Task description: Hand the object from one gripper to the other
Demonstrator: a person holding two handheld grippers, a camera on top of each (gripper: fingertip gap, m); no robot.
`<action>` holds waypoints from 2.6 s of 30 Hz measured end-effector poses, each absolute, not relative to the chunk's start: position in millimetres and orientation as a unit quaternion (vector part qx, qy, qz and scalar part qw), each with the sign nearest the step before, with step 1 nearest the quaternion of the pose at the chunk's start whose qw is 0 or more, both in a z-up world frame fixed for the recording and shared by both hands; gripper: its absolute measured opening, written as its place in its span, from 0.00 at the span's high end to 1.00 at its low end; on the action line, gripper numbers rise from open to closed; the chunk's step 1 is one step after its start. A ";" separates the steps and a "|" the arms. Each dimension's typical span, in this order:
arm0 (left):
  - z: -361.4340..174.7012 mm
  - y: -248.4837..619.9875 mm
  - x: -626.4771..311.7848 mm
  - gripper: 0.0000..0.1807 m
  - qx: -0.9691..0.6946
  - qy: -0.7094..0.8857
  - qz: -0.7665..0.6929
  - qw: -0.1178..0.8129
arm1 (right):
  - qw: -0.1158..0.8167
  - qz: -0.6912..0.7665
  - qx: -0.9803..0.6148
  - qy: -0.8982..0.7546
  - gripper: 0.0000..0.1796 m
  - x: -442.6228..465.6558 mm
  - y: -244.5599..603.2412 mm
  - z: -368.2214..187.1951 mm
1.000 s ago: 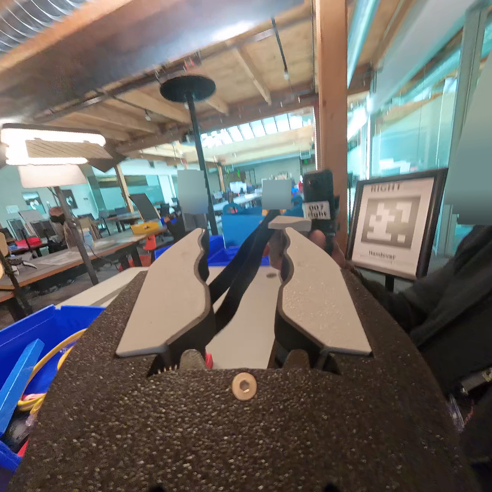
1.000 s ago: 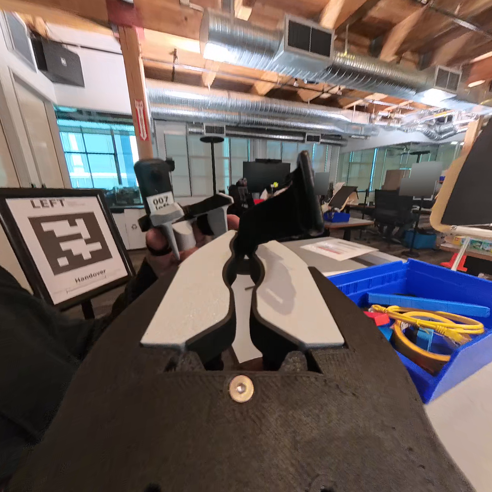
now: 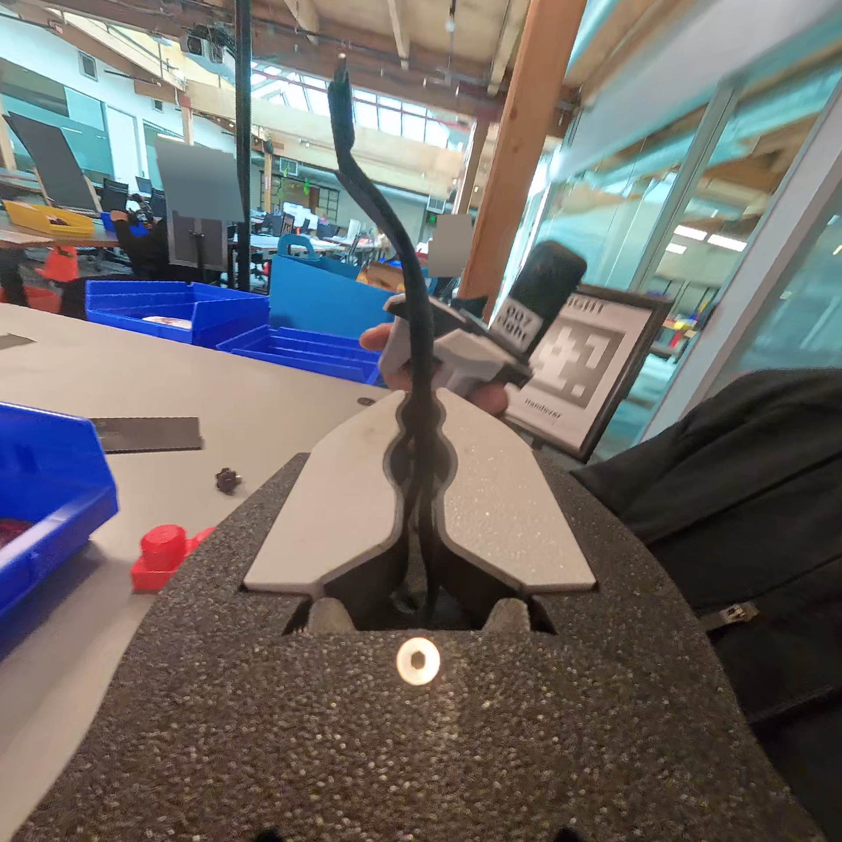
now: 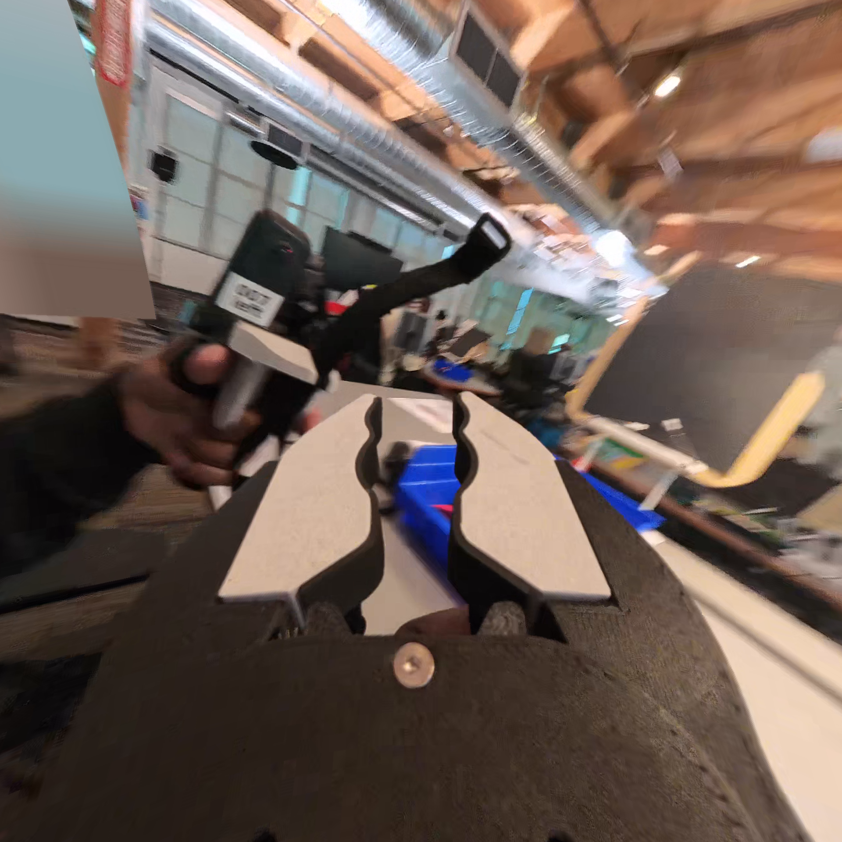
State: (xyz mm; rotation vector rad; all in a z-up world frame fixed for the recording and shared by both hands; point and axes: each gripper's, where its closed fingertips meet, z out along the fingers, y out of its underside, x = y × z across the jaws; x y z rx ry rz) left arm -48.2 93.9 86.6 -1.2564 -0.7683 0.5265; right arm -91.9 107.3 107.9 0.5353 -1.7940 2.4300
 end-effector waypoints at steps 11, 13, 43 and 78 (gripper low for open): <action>56.5 110.0 -75.5 0.97 -0.559 -0.396 0.153 0.712 | 0.470 0.710 0.290 -0.438 0.74 -103.8 101.9 89.3; 47.9 112.1 -78.5 0.97 -0.577 -0.404 0.160 0.692 | 0.516 0.686 0.301 -0.415 0.73 -104.0 101.4 87.5; 52.3 84.3 -49.1 0.70 -0.691 -0.169 0.531 0.460 | -0.042 0.704 0.191 -0.683 0.98 -102.0 71.7 35.3; 52.4 55.1 -81.0 0.97 -0.678 -0.286 0.603 0.309 | 0.073 0.719 0.291 -0.627 0.75 -71.9 79.8 42.0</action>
